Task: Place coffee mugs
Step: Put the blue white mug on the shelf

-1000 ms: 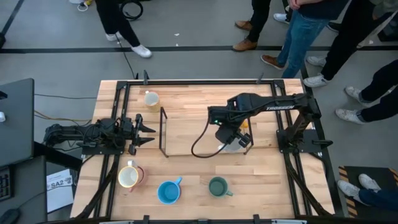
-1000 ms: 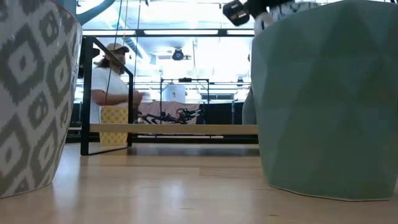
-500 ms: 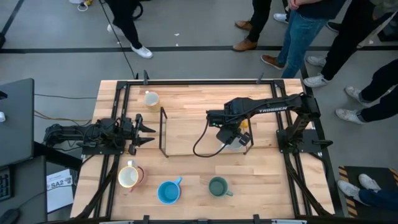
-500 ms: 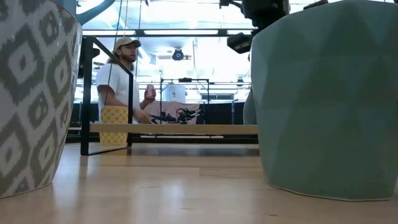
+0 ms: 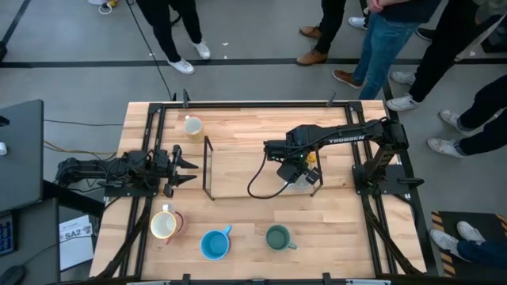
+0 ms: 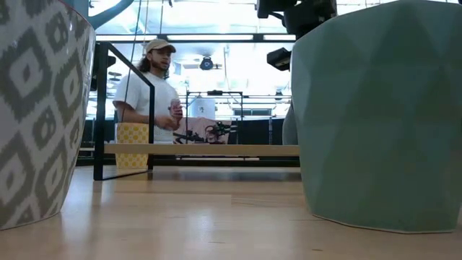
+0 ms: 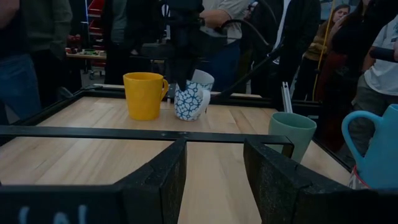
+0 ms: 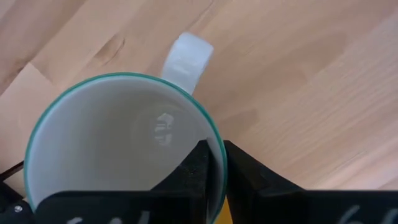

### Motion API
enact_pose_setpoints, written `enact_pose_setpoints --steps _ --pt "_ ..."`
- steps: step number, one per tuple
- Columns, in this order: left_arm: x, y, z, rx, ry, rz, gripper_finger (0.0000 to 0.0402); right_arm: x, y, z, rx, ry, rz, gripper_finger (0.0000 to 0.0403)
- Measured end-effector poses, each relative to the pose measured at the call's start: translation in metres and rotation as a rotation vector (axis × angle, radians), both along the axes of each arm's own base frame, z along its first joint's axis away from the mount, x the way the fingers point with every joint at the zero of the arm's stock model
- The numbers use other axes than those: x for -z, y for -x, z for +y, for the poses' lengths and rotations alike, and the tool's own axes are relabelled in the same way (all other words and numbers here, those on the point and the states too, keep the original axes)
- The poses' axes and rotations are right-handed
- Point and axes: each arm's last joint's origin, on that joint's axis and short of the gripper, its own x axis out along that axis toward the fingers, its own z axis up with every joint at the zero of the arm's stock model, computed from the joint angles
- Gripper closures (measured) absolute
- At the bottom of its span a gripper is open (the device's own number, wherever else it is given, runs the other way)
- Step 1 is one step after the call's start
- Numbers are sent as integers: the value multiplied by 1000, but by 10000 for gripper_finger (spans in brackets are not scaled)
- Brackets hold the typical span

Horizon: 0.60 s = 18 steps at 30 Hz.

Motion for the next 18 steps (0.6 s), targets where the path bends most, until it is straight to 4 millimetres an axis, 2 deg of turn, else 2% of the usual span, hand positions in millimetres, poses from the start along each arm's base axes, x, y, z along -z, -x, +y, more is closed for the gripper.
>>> enact_pose_setpoints --steps 18 --pt "0 0 0 0 0 0 235 1 0 -1 3 26 7 346"
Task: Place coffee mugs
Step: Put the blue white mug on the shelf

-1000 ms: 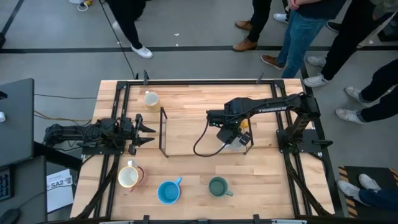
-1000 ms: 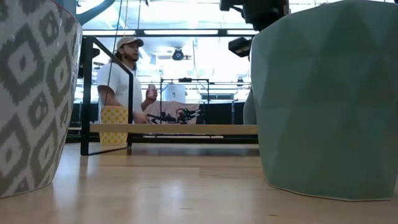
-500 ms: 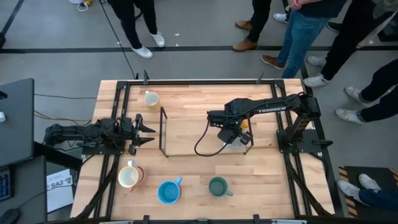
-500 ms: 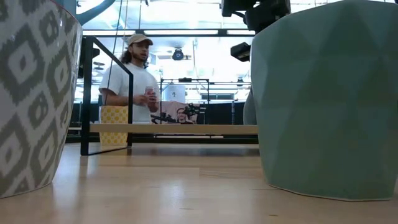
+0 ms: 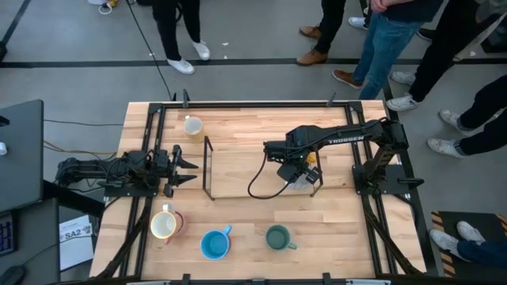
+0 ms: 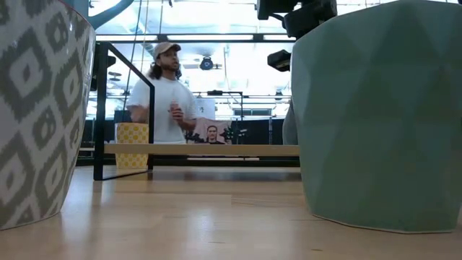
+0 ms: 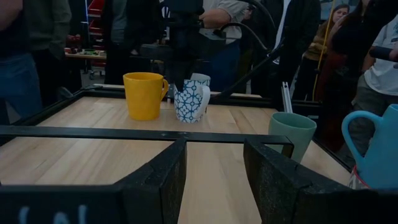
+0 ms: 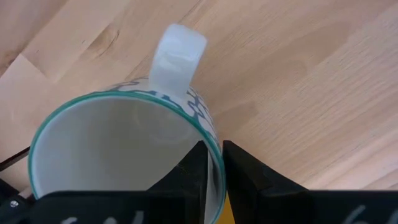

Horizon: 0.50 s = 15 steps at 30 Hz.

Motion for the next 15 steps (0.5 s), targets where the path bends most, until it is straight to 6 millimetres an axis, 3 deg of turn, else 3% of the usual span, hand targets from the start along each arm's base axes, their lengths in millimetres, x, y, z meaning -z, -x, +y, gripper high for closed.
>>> enact_pose_setpoints --steps 9,15 --pt "0 0 0 0 0 0 235 0 0 0 2 0 1 346" --pt "0 0 0 0 0 0 235 0 -2 0 91 4 -11 346"
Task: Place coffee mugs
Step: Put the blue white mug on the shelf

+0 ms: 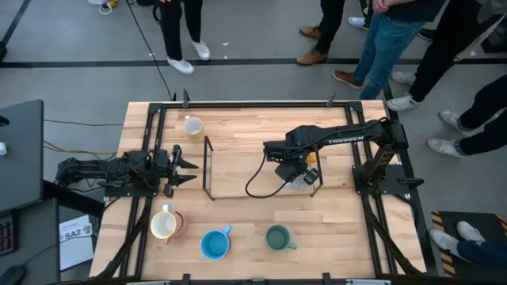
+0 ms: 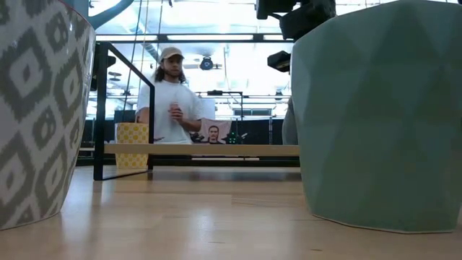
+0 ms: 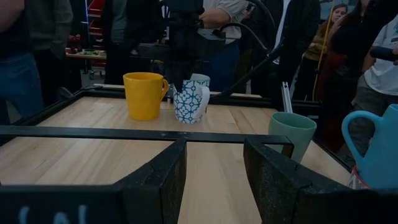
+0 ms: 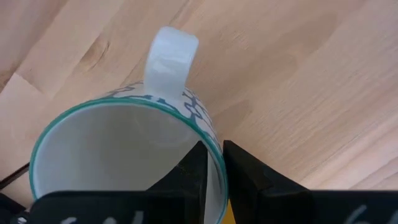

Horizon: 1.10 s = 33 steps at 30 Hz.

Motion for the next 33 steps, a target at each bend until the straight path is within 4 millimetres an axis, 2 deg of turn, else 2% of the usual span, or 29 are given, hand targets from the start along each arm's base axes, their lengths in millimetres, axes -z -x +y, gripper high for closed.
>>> enact_pose_setpoints --steps 27,33 --pt "0 0 0 0 0 0 235 0 -3 0 4 0 -25 345" --pt "0 0 0 0 0 0 235 0 -3 0 4 0 -25 323"
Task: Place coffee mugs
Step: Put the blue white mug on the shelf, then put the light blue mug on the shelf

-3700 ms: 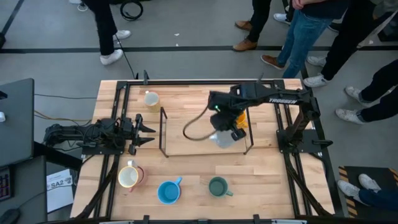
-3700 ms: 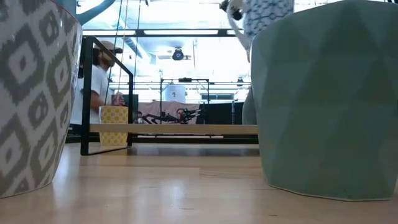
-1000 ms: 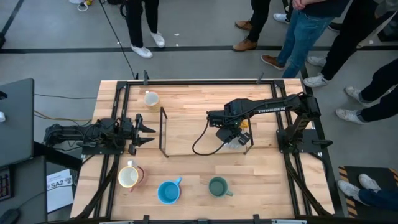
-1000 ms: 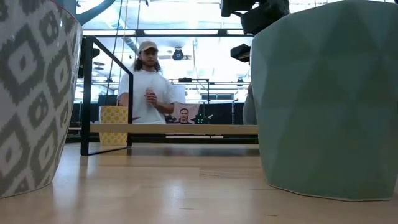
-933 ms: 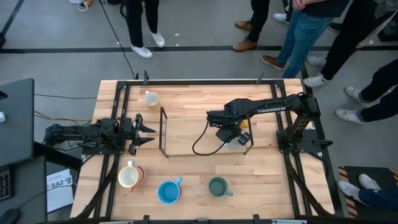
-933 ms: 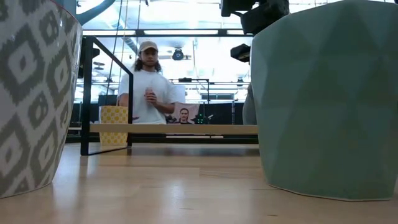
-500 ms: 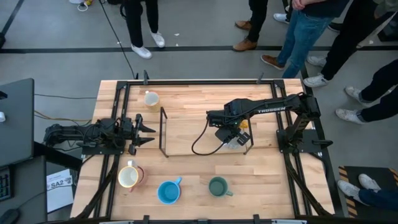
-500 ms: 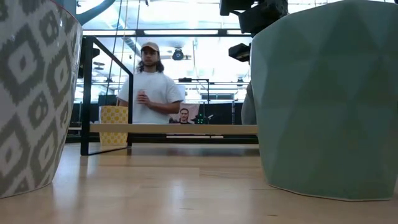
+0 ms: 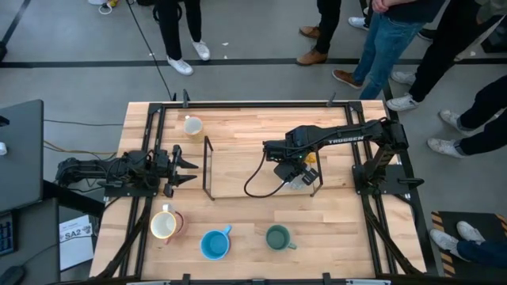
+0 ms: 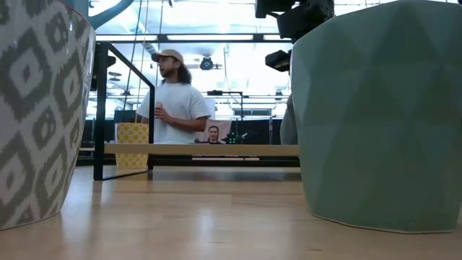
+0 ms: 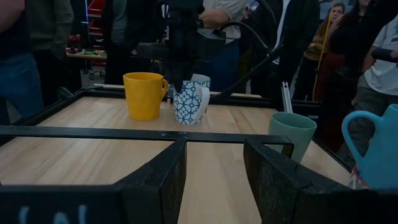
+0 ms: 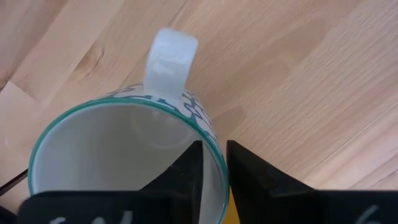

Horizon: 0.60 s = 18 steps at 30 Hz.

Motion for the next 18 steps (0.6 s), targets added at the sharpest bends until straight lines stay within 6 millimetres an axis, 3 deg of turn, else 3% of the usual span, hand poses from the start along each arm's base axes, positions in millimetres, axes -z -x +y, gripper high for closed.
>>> enact_pose_setpoints --steps 10,18 --pt "0 0 0 0 0 0 235 0 0 0 0 0 3 250" --pt "0 0 0 -1 0 0 235 -3 3 2 0 -1 31 247"
